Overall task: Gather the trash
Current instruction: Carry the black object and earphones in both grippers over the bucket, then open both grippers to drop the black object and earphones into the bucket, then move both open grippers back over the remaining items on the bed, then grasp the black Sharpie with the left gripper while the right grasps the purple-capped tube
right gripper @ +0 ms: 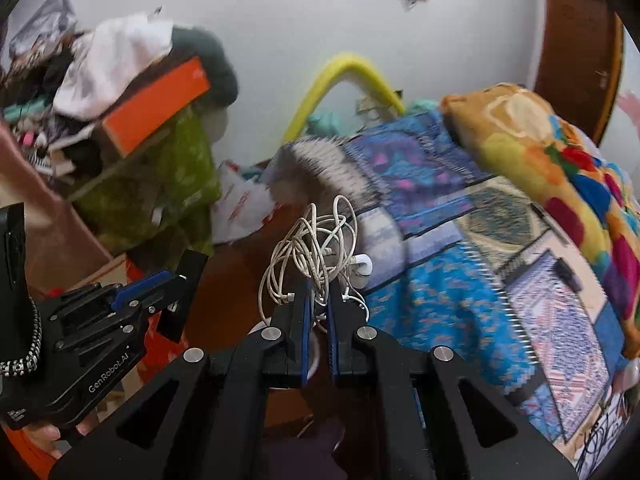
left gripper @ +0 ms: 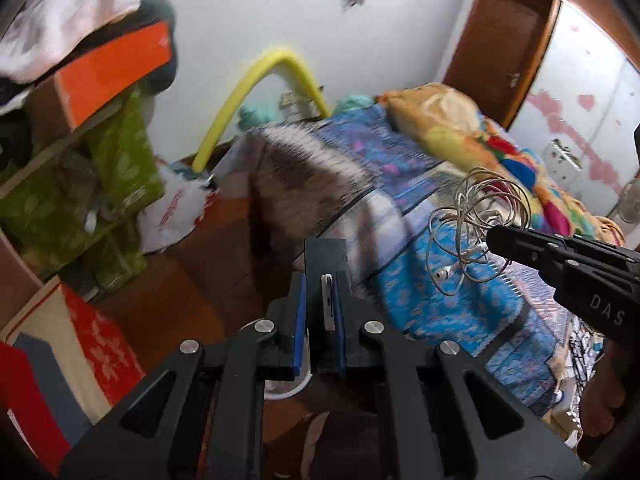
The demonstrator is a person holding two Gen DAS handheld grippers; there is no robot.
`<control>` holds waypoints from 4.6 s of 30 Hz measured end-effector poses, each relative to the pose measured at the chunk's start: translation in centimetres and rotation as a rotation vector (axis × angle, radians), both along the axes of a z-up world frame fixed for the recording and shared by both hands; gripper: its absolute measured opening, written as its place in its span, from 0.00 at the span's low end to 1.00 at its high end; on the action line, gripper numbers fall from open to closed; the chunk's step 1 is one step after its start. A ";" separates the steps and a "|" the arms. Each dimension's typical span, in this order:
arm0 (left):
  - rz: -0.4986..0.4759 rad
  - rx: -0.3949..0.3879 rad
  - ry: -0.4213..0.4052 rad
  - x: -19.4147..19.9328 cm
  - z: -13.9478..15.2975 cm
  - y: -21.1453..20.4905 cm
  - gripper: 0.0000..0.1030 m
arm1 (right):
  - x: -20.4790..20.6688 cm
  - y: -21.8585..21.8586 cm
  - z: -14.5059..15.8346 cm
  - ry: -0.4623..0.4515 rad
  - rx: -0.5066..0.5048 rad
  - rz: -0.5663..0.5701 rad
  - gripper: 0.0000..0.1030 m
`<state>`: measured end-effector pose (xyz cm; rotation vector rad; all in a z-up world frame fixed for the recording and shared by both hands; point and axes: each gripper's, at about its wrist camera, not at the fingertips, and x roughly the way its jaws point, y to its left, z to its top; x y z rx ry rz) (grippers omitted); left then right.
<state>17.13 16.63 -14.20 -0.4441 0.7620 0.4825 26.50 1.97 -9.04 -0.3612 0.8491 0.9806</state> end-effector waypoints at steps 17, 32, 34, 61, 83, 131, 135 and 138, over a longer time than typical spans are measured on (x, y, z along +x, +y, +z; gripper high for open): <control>0.126 -0.217 0.208 -2.2 -12.8 5.8 0.11 | -2.4 9.5 -13.0 0.200 -0.312 0.186 0.07; 0.131 -0.297 0.294 -0.5 -17.5 7.9 0.11 | -0.7 13.3 -18.0 0.332 -0.406 0.193 0.39; 0.125 -0.308 0.300 0.1 -17.9 8.0 0.11 | -0.4 13.1 -17.7 0.324 -0.397 0.190 0.39; -0.012 -0.061 0.178 4.3 -4.6 1.3 0.20 | 3.8 2.6 -4.4 0.121 -0.117 0.050 0.39; -0.350 0.075 0.039 20.0 3.2 -12.5 0.49 | 14.1 -13.9 3.2 -0.093 0.013 -0.249 0.43; -0.411 -0.085 0.133 55.4 -9.0 -18.1 0.50 | 36.0 -22.8 -12.3 0.104 -0.017 -0.489 0.23; -0.322 -0.134 0.171 58.5 -11.0 -18.1 0.50 | 36.1 -24.7 -11.2 0.040 -0.012 -0.563 0.23; -0.235 -0.155 0.179 59.3 -12.3 -18.2 0.50 | 35.8 -25.2 -10.9 0.024 -0.008 -0.576 0.23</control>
